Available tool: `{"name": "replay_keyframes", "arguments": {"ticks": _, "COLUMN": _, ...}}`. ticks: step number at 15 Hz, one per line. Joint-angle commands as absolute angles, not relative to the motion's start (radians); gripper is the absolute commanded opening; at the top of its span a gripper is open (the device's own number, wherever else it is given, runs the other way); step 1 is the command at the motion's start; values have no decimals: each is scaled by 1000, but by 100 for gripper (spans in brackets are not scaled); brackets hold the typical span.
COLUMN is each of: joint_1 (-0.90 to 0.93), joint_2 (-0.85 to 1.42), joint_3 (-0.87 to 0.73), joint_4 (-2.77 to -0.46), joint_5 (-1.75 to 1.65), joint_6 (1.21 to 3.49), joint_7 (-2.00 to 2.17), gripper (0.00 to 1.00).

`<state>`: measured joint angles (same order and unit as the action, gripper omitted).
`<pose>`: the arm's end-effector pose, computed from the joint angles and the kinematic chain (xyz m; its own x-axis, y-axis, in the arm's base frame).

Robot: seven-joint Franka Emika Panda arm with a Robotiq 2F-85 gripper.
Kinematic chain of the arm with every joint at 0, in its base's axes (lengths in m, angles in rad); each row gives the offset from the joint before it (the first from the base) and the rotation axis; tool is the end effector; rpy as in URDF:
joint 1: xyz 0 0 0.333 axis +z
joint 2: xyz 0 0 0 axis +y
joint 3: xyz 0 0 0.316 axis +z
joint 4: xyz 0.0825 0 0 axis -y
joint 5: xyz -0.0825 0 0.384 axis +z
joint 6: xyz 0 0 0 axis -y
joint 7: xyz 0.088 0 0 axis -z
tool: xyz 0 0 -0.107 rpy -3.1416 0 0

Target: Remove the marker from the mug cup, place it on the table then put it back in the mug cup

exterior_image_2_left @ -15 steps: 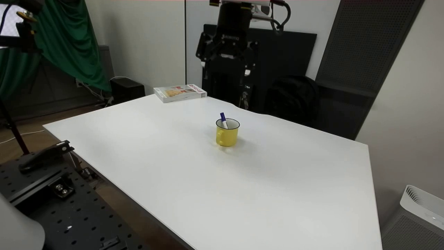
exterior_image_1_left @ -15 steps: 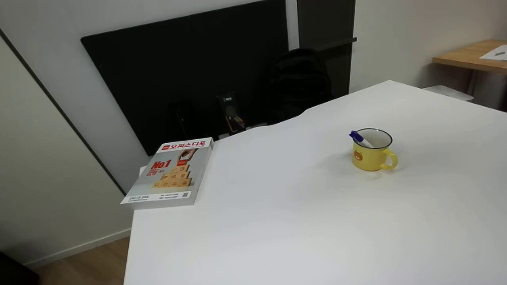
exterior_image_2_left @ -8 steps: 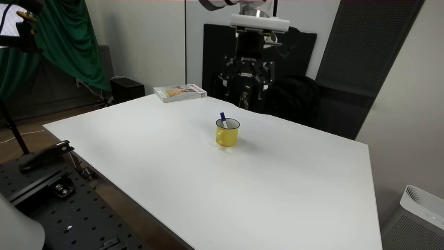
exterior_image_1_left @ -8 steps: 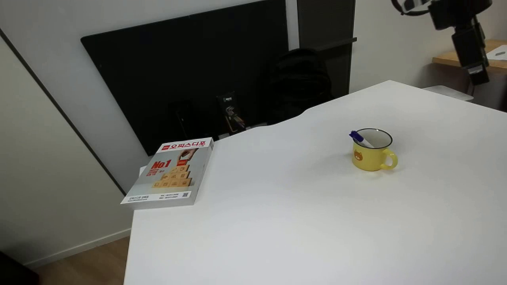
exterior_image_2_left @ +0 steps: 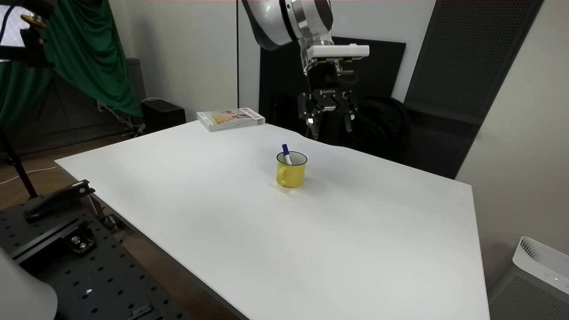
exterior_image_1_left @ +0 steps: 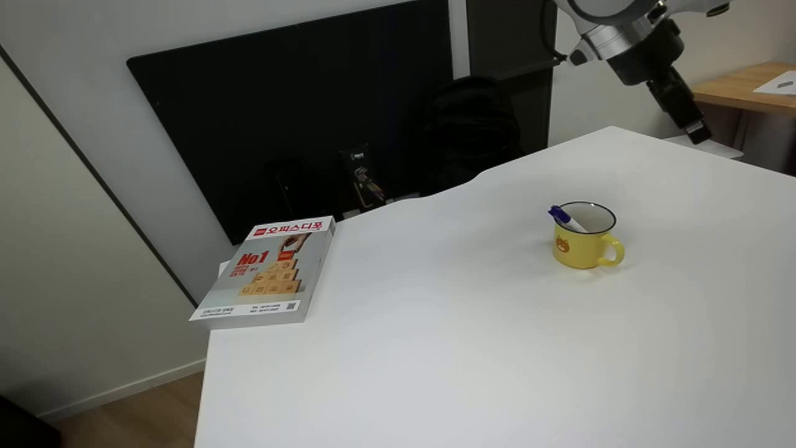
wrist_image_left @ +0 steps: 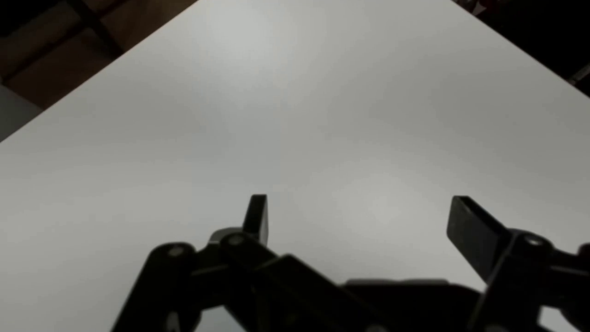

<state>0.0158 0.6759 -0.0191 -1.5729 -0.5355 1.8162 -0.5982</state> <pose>0.6552 -0.0427 0.2268 0.5519 0.5801 -0.5990 0.7643 -0.6392 0.0851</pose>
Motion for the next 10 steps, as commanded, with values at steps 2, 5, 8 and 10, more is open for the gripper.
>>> {"name": "replay_keyframes", "arguments": {"ticks": 2, "joint_1": 59, "joint_2": 721, "joint_3": -1, "joint_4": -1536, "joint_5": -639, "joint_6": 1886, "joint_7": -612, "gripper": 100}}
{"name": "replay_keyframes", "arguments": {"ticks": 5, "joint_1": 75, "joint_2": 719, "joint_3": 26, "joint_4": -1544, "joint_5": -622, "joint_6": 1912, "joint_7": -593, "gripper": 100}}
{"name": "replay_keyframes", "arguments": {"ticks": 8, "joint_1": 85, "joint_2": 717, "joint_3": 45, "joint_4": -1549, "joint_5": -592, "joint_6": 1922, "joint_7": -578, "gripper": 100}}
{"name": "replay_keyframes", "arguments": {"ticks": 10, "joint_1": 89, "joint_2": 725, "joint_3": 52, "joint_4": -1544, "joint_5": -584, "joint_6": 1925, "joint_7": -577, "gripper": 100}}
